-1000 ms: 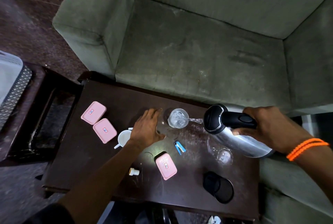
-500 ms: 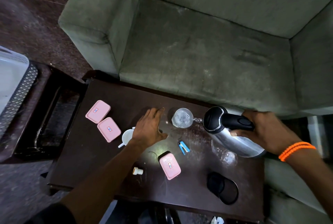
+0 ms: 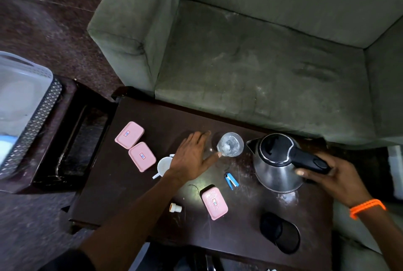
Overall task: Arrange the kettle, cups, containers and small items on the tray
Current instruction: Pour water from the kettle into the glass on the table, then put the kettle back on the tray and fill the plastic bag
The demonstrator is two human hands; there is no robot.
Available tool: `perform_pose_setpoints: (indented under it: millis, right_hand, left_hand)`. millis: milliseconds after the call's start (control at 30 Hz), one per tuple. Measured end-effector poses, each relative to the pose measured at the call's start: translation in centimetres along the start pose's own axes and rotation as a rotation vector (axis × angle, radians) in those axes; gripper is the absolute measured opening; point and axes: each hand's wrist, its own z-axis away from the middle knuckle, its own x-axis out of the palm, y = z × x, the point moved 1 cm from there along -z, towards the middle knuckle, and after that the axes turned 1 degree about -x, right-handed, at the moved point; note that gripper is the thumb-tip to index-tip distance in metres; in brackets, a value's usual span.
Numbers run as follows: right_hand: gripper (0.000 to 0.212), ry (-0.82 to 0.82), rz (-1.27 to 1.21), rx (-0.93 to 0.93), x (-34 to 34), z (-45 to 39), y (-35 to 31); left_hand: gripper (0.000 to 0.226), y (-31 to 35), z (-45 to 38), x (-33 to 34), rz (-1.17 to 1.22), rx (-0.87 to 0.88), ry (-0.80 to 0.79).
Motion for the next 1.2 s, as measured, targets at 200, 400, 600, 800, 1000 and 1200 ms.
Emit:
perform_pose_setpoints:
  millis: [200,400,600,800,1000,1200]
  right_hand:
    - [0.038,0.065,-0.106,-0.111,-2.9,1.6,-3.3]
    - [0.034,0.054,-0.249,-0.277,-1.5,0.5,-10.7]
    - [0.033,-0.035,-0.396,-0.343,5.5,-2.8,-20.1]
    - [0.034,-0.124,-0.514,-0.407,15.7,-6.6,-31.2]
    - [0.041,-0.183,-0.623,-0.475,25.8,-10.0,-41.7]
    - [0.043,-0.218,-0.688,-0.569,34.1,-12.2,-51.5]
  left_hand:
    - [0.07,0.2,1.0,-3.2,0.065,-0.013,0.086]
    - [0.062,-1.4,2.8,-9.1,0.119,-0.098,0.23]
    - [0.057,-7.5,5.7,-16.1,0.187,-0.253,0.402]
    - [0.054,-16.7,9.2,-22.5,0.207,-0.438,0.581]
    - [0.049,-25.5,11.4,-27.2,0.196,-0.536,0.731]
    - [0.055,-32.1,12.8,-31.2,0.254,-0.7,0.814]
